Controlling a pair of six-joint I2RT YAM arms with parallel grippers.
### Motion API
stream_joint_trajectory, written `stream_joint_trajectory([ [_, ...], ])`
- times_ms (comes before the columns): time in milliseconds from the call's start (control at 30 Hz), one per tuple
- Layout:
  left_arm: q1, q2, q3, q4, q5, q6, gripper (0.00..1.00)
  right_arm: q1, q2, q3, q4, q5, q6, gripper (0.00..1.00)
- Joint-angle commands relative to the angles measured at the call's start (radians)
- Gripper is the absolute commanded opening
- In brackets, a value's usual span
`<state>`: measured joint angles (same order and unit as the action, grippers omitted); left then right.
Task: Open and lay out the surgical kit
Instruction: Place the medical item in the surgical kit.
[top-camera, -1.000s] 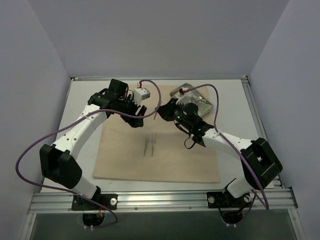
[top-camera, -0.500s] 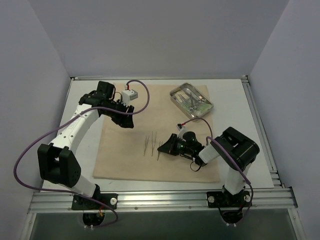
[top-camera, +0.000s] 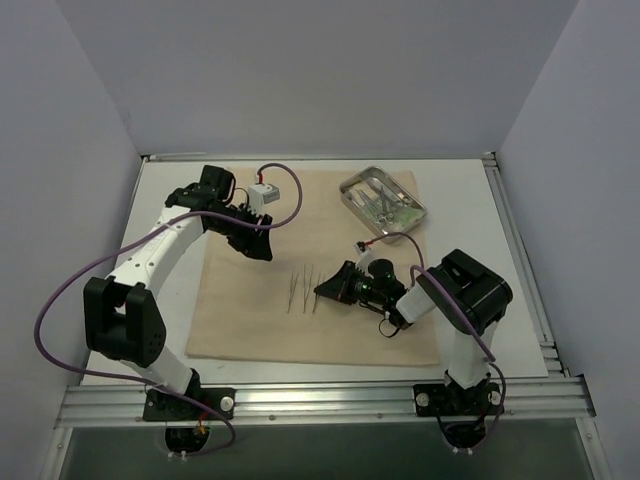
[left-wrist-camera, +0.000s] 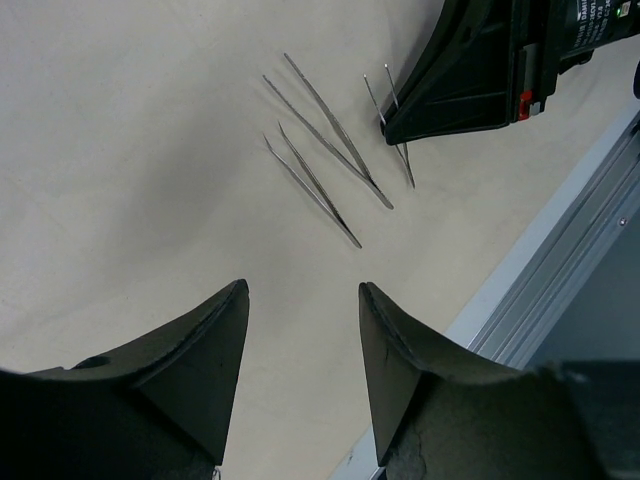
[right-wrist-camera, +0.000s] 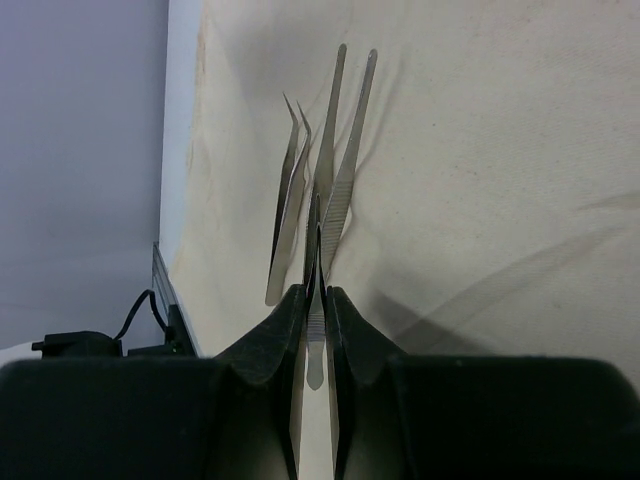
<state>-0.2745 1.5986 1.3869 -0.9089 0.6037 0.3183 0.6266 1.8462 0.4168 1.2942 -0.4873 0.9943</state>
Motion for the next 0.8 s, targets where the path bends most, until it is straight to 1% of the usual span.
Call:
stream_joint_trajectory([
  [0,-0.003,0.000,0.011,0.030,0.030,0.002,0.57,-0.014,0.018,0.078,0.162,-0.048,-0.031,0.03],
  [133,-0.002,-0.008,0.003,0.030,0.025,0.008,0.57,-0.031,0.010,0.120,0.028,-0.057,-0.089,0.03],
  [267,-0.002,-0.005,0.004,0.028,0.024,0.010,0.57,-0.038,0.004,0.146,-0.100,-0.060,-0.132,0.07],
  [533,-0.002,-0.002,0.014,0.024,0.024,0.008,0.57,-0.056,-0.021,0.154,-0.255,-0.077,-0.180,0.06],
  [767,-0.002,0.001,0.017,0.019,0.024,0.005,0.57,-0.056,-0.005,0.157,-0.263,-0.077,-0.187,0.08],
])
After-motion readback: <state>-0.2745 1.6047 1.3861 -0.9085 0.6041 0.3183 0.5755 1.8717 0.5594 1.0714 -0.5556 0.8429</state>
